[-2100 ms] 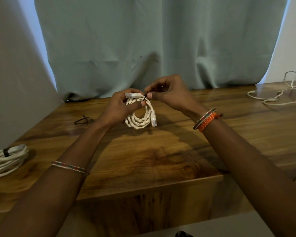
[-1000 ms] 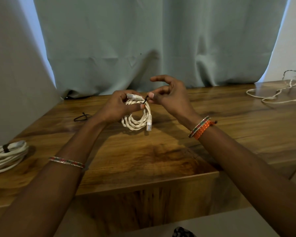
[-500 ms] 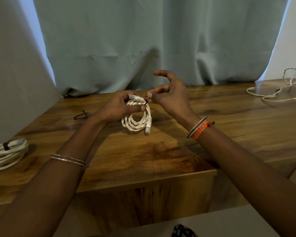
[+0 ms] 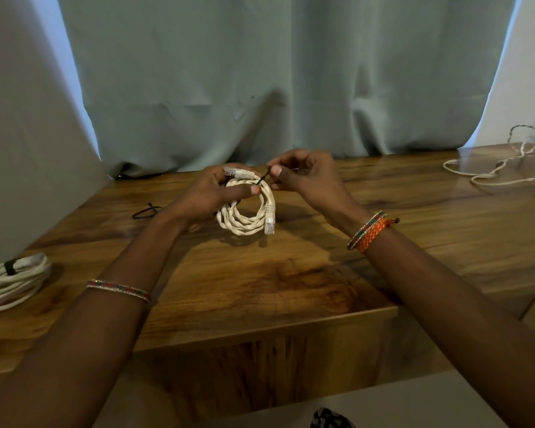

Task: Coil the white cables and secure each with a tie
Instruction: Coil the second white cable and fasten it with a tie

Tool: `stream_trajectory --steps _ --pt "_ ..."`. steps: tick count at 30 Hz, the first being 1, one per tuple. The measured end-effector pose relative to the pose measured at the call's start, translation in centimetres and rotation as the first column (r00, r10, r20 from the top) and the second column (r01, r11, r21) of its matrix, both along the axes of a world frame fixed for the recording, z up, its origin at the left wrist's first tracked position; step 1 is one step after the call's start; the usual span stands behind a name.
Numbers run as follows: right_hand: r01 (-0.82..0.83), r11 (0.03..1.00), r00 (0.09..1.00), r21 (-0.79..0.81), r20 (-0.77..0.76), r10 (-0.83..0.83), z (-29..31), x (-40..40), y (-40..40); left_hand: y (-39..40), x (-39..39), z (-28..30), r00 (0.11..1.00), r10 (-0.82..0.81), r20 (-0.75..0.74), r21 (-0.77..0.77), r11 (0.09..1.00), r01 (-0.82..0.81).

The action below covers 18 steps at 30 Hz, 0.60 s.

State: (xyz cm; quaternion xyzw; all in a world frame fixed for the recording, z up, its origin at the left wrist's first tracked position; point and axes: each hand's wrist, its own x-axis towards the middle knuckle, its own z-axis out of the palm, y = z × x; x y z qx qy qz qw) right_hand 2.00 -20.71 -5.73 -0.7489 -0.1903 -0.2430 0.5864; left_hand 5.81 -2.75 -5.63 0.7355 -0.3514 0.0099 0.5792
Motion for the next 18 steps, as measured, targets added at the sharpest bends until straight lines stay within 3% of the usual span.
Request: stream_trajectory --steps 6,12,18 --pt "-0.104 0.992 0.995 -0.064 0.002 0.105 0.7 0.0 -0.5 0.1 -0.2 0.1 0.998 -0.042 -0.036 -0.034 0.999 0.041" --pt "-0.042 0.973 0.995 -0.228 0.081 0.062 0.7 0.5 -1.0 0.1 0.0 -0.1 0.998 -0.039 -0.057 -0.031 0.999 0.037" --pt "0.155 0.896 0.936 -0.416 0.352 0.002 0.3 0.1 -0.7 0.1 0.3 -0.2 0.997 -0.034 -0.074 -0.035 0.999 0.031"
